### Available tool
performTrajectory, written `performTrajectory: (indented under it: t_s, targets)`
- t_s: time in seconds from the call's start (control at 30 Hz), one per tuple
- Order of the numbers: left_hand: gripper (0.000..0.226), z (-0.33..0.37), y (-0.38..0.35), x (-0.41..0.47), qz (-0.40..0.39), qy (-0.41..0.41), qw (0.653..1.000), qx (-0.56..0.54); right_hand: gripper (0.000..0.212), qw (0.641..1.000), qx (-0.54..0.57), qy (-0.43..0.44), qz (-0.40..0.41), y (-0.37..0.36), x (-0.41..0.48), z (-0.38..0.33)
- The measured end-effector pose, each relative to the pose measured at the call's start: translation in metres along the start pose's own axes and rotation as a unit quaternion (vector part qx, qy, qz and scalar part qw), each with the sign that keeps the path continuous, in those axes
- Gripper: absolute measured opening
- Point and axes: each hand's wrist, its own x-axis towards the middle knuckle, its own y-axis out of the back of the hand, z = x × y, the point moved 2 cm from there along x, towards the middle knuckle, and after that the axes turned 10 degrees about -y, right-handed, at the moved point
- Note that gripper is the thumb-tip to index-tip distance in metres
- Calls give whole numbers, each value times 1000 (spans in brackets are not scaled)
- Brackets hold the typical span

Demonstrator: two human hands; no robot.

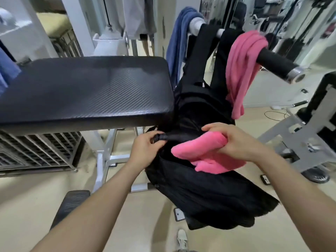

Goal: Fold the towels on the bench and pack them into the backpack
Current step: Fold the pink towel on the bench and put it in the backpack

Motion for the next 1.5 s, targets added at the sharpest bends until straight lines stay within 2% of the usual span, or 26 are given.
performTrajectory:
  t_s: [0.07, 0.17, 0.3, 0.4, 0.47, 0.57, 0.63, 0.7, 0.77, 0.87, 0.93, 1.03, 1.1, 1.2, 1.23, 1.27, 1.33, 1.4, 1.43, 1.5]
  targets:
    - [16, 0, -7, -2, -5, 9, 1000, 3, 35, 986, -165, 2, 12, -33, 1, 25]
    - [20, 0, -14, -2, -3, 12, 1000, 9, 31, 954, -285, 45, 75, -68, 12, 33]
    - [29, 2, -17, -4, 20, 35, 999, 15, 31, 949, -298, 50, 92, -79, 39, 38]
    - [22, 7, -21, -8, 80, 65, 995, -11, 34, 938, -315, 107, 93, -70, 57, 38]
    - [43, 14, -27, -15, 140, 72, 987, 13, 29, 936, -311, 130, 104, -61, 67, 31]
    - [96, 13, -48, -46, 185, 141, 963, 137, 15, 945, -279, 131, 108, -50, 77, 17]
    - [109, 2, -72, -79, 140, 223, 954, 146, 12, 943, -288, 135, 99, -44, 80, 11]
    - [110, -10, -92, -109, 58, 296, 945, 125, 14, 936, -308, 147, 87, -39, 80, 9]
    - [108, -17, -100, -125, -11, 355, 926, 126, 18, 933, -320, 147, 77, -35, 82, 12]
    - [95, -16, -103, -127, -72, 373, 915, 137, 21, 937, -320, 117, 78, -30, 85, 17]
    - [76, -11, -105, -124, -72, 376, 914, 133, 22, 938, -318, 107, 89, -29, 84, 21]
    - [41, 6, -101, -112, -14, 388, 917, 96, 25, 940, -320, 69, 99, -26, 84, 27]
    - [32, 21, -92, -100, 1, 382, 921, 70, 24, 924, -344, 68, 153, -25, 80, 29]
    - [18, 48, -64, -94, -46, 371, 925, 72, 20, 901, -317, 143, 260, -34, 53, 24]
    - [14, 58, -53, -95, -65, 371, 923, 78, 19, 908, -302, 162, 242, -45, 40, 22]
    - [11, 67, -41, -97, -84, 372, 921, 84, 18, 927, -291, 155, 181, -61, 28, 20]
    - [10, 83, -23, -100, -132, 375, 913, 88, 23, 955, -286, 75, -18, -97, 9, 21]
    - [12, 91, -13, -101, -186, 358, 911, 90, 25, 954, -241, -41, -174, -122, 7, 24]
    - [12, 93, -8, -103, -208, 351, 907, 99, 24, 951, -213, -88, -205, -127, 9, 25]
    - [14, 89, 2, -110, -234, 343, 902, 119, 23, 958, -195, -126, -170, -128, 14, 21]
